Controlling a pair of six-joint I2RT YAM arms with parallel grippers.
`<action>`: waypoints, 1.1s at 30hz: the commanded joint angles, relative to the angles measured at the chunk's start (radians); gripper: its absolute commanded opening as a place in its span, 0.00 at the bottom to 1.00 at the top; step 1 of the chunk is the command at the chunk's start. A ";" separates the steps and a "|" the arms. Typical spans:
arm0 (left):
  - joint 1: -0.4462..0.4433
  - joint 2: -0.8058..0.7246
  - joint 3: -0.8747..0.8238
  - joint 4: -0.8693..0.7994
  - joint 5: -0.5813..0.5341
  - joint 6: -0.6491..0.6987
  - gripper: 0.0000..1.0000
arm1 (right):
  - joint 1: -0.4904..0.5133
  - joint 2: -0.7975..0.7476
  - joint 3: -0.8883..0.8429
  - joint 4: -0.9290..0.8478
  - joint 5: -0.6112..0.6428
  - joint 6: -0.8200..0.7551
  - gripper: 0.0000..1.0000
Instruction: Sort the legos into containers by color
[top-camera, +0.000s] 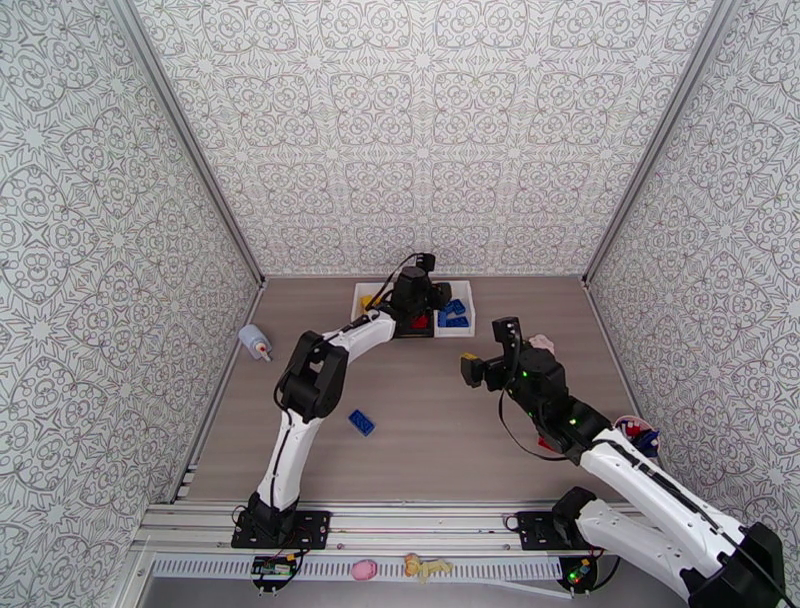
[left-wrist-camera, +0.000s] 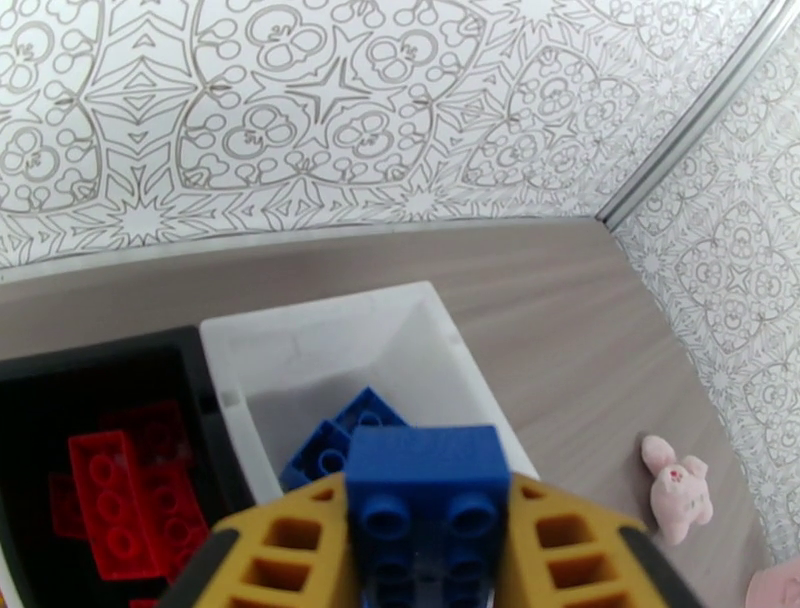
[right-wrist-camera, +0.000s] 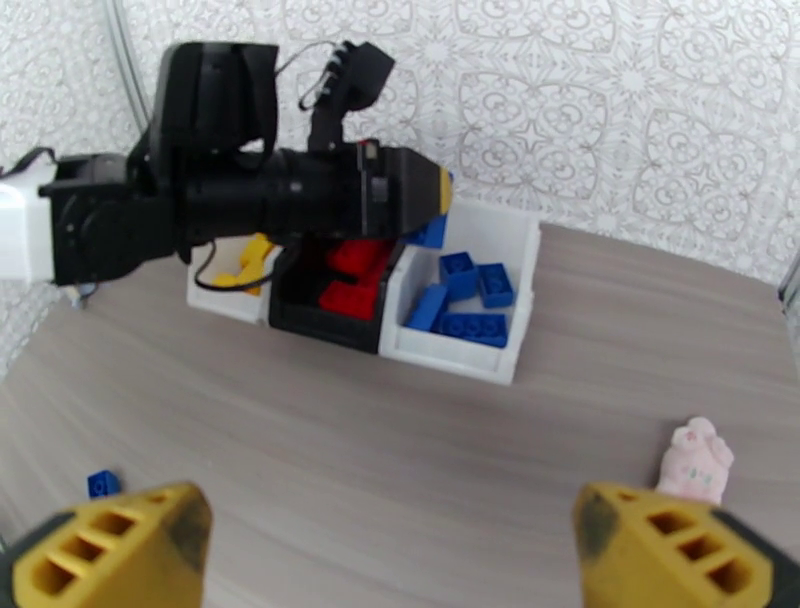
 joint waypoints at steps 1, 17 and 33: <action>0.005 0.068 0.097 -0.002 0.015 0.007 0.28 | -0.007 -0.032 -0.027 -0.012 0.041 0.033 1.00; -0.004 -0.263 -0.260 0.117 0.080 0.128 0.83 | -0.096 0.002 0.062 -0.398 0.212 0.448 0.99; -0.118 -0.813 -0.943 0.215 0.413 0.457 0.95 | -0.176 0.060 0.038 -0.844 0.206 1.143 0.89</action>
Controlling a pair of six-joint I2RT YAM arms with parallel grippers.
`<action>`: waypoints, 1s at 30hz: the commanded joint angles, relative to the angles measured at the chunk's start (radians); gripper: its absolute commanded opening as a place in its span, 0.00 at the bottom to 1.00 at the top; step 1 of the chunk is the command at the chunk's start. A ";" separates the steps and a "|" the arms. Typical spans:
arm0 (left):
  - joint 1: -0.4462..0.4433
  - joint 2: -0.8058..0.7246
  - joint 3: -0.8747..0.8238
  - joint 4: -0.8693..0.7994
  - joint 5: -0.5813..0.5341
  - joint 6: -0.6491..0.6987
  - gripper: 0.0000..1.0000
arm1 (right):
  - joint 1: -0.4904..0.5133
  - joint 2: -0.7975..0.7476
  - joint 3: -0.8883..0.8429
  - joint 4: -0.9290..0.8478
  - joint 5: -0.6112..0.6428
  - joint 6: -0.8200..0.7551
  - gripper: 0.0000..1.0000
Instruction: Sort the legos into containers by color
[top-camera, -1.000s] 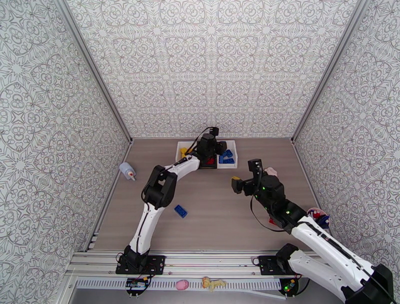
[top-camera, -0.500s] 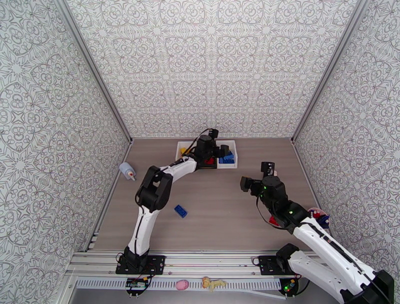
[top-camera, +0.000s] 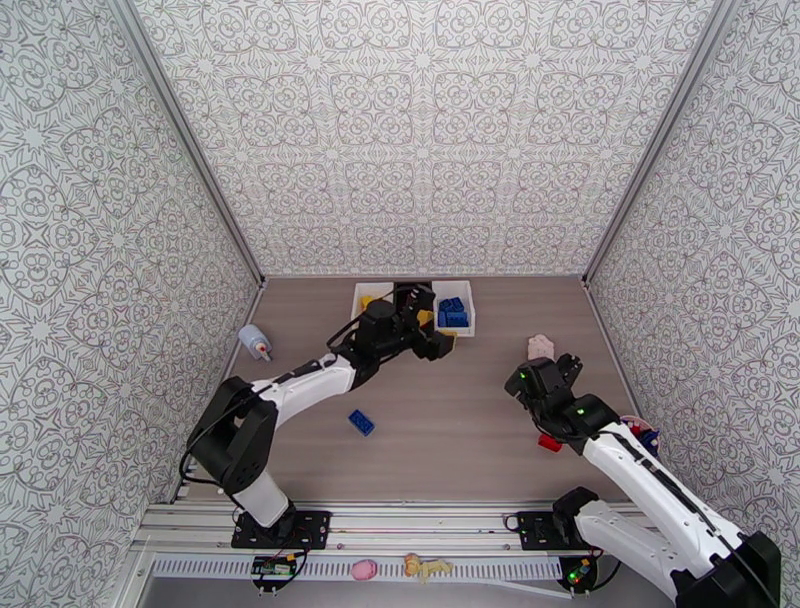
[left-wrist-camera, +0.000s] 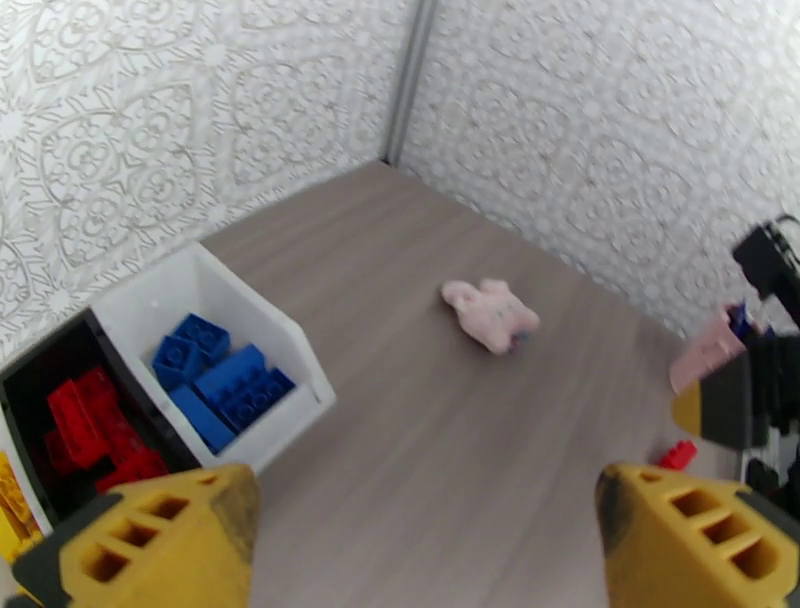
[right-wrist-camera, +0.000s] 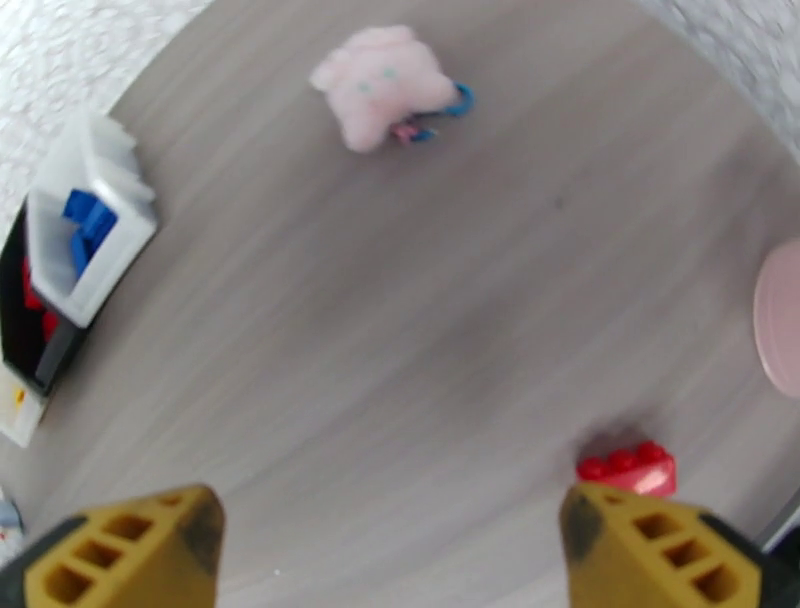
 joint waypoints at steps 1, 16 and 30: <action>-0.031 -0.093 -0.076 -0.028 0.109 0.148 0.97 | -0.039 0.015 -0.023 -0.131 -0.014 0.192 0.88; -0.099 -0.231 -0.122 -0.295 0.372 0.336 1.00 | -0.247 -0.012 -0.201 -0.031 -0.156 0.226 0.83; -0.112 -0.232 -0.137 -0.303 0.371 0.384 1.00 | -0.334 0.079 -0.297 0.140 -0.246 0.203 0.77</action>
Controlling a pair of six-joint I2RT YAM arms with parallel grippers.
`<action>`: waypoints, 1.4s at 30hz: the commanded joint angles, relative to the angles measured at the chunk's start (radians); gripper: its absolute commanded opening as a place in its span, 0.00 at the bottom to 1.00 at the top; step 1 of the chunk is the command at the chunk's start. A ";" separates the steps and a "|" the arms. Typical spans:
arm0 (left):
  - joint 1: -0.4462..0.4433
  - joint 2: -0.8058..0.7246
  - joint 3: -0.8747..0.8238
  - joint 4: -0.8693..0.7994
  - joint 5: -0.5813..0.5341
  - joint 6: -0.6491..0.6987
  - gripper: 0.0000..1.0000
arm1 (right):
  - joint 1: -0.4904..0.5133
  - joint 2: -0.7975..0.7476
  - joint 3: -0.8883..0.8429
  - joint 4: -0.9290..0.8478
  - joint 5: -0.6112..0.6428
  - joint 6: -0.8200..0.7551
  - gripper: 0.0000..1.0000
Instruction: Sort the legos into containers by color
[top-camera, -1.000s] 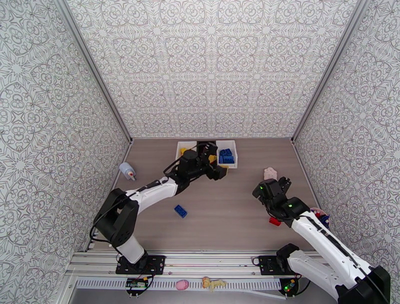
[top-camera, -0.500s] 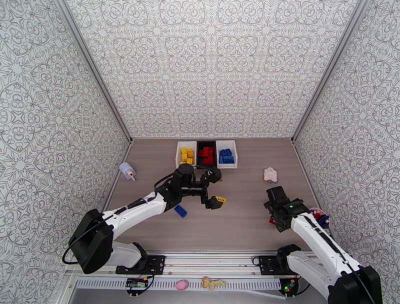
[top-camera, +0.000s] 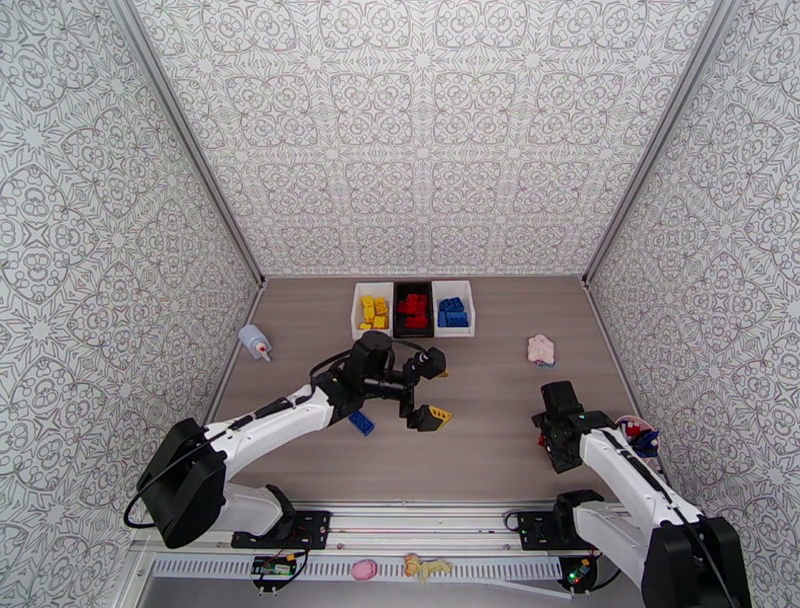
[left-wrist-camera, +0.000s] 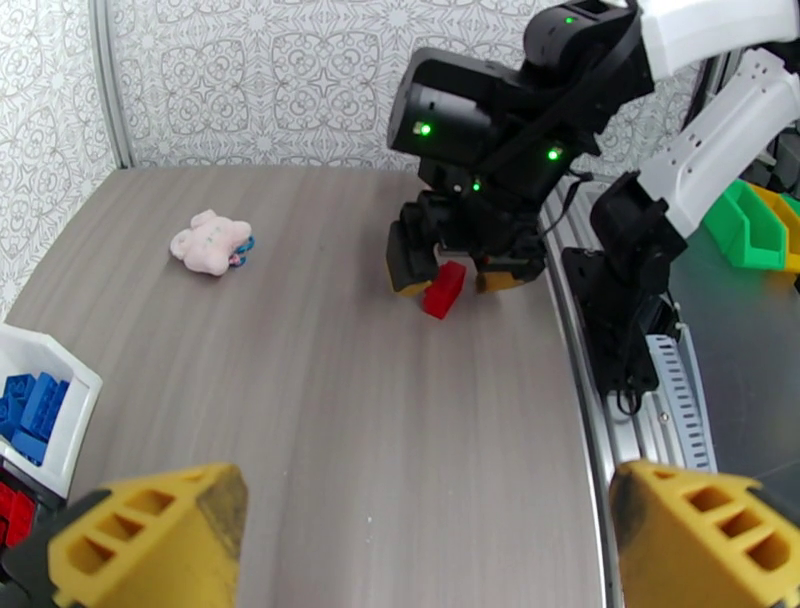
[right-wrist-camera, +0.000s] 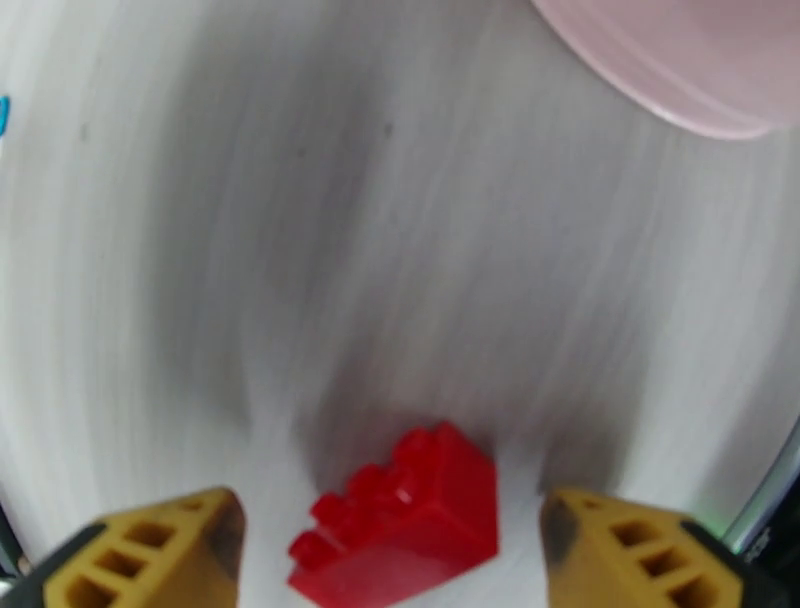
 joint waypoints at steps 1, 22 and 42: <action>-0.011 -0.023 -0.011 -0.036 0.025 0.039 1.00 | -0.013 0.016 -0.011 0.051 -0.016 -0.014 0.75; -0.010 -0.062 -0.030 -0.058 0.001 0.056 1.00 | -0.033 0.055 -0.011 0.081 -0.030 -0.042 0.37; 0.047 -0.262 -0.171 -0.083 -0.146 -0.031 1.00 | 0.120 0.150 0.256 0.227 -0.040 -0.515 0.18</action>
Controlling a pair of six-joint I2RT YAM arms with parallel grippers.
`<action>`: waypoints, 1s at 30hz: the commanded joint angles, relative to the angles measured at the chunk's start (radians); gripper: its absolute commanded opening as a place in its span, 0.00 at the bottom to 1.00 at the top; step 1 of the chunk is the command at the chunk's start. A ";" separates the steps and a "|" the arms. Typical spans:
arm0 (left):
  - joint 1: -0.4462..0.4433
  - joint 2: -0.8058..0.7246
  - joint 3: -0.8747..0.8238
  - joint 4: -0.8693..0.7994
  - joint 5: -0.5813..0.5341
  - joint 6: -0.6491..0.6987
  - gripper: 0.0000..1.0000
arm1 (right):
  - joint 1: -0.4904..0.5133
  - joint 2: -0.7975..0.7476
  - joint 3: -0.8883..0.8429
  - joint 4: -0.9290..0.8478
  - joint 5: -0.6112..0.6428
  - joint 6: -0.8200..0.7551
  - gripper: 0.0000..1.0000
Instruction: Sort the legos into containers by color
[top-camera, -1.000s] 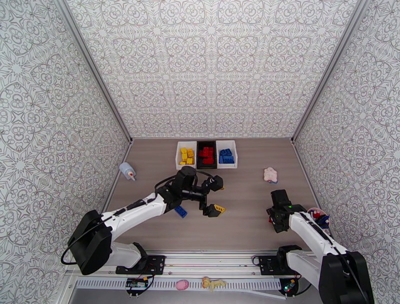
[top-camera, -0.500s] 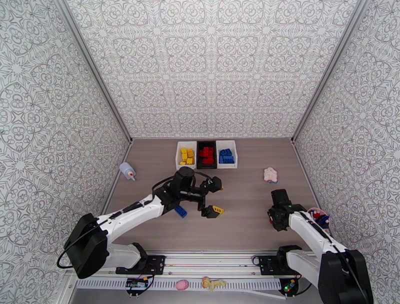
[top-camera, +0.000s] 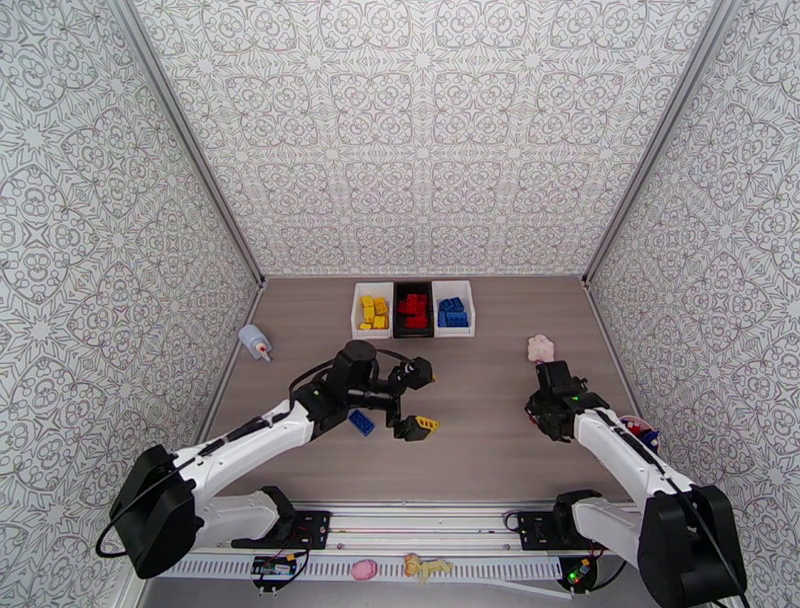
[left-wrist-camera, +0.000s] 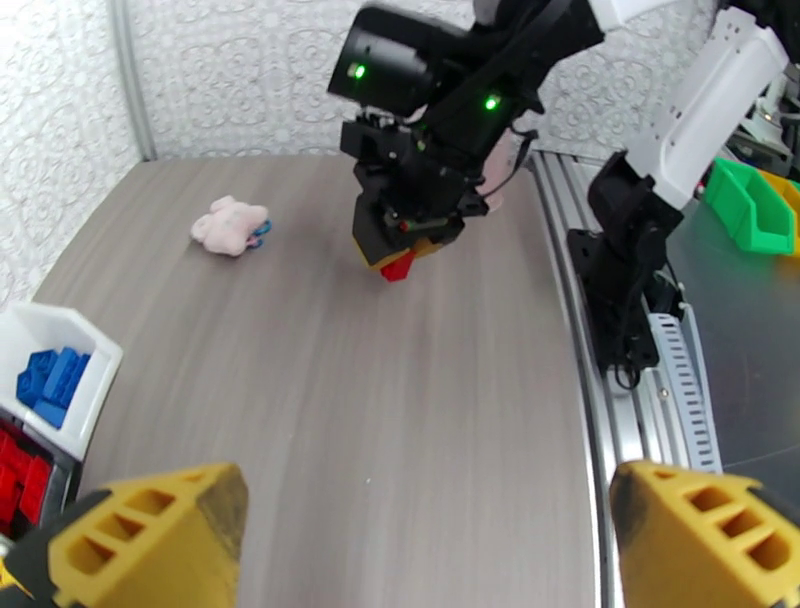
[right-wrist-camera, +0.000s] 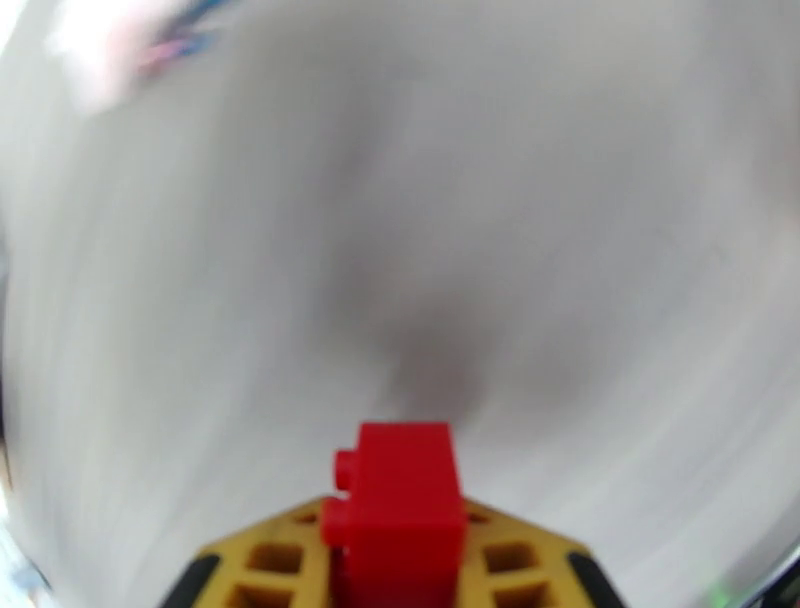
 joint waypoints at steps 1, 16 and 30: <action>0.020 -0.084 -0.058 -0.029 -0.092 -0.045 1.00 | 0.056 0.039 0.103 0.078 0.008 -0.161 0.18; 0.081 -0.457 -0.287 -0.113 -0.411 -0.164 1.00 | 0.336 0.452 0.538 0.428 -0.067 -0.538 0.15; 0.129 -0.420 -0.260 -0.228 -0.573 -0.263 1.00 | 0.352 0.926 1.037 0.402 -0.088 -0.681 0.13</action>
